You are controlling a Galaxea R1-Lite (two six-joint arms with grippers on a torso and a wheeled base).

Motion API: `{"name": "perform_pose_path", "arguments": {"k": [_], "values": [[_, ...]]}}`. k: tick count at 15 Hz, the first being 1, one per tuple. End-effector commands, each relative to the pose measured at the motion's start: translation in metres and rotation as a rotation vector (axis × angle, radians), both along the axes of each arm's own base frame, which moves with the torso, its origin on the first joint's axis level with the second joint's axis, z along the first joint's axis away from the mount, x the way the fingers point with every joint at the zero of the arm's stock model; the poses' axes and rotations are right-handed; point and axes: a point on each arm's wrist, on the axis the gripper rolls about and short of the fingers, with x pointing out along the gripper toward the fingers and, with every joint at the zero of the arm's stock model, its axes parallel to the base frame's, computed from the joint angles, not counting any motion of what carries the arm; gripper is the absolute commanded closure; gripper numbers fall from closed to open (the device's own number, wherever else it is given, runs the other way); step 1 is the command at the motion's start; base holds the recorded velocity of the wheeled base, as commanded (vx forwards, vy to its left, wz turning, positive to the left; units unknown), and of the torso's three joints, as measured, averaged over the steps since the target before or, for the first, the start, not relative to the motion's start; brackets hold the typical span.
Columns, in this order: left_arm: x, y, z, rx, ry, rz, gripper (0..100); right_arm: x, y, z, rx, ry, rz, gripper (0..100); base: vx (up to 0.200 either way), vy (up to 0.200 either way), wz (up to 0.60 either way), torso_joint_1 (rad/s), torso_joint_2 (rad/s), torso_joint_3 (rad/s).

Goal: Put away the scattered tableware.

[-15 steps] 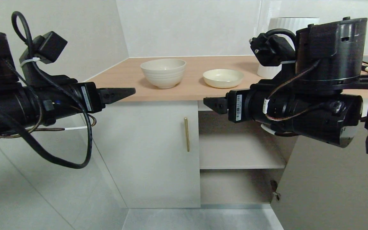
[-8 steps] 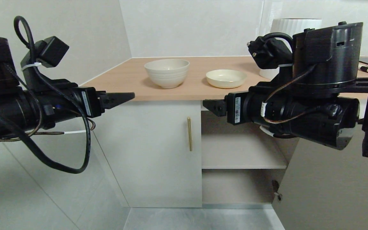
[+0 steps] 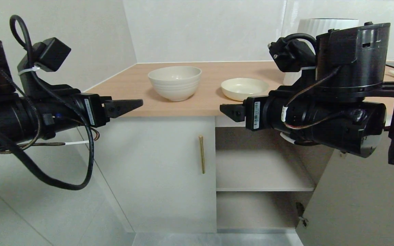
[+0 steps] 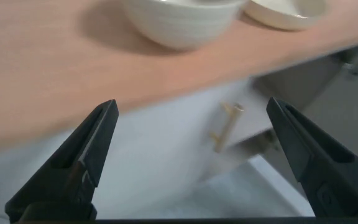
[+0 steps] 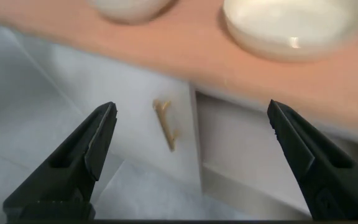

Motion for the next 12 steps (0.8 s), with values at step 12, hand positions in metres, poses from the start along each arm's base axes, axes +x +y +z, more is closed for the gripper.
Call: {"name": "perform_pose_path", "arguments": {"k": [12], "values": [[-0.017,-0.004,0.021,-0.038,-0.048,-0.017,0,-0.017,-0.008,0.012,-0.02,-0.054,-0.002,0,0.0,0.0,0.0,0.04,-0.19,-0.145]]}}
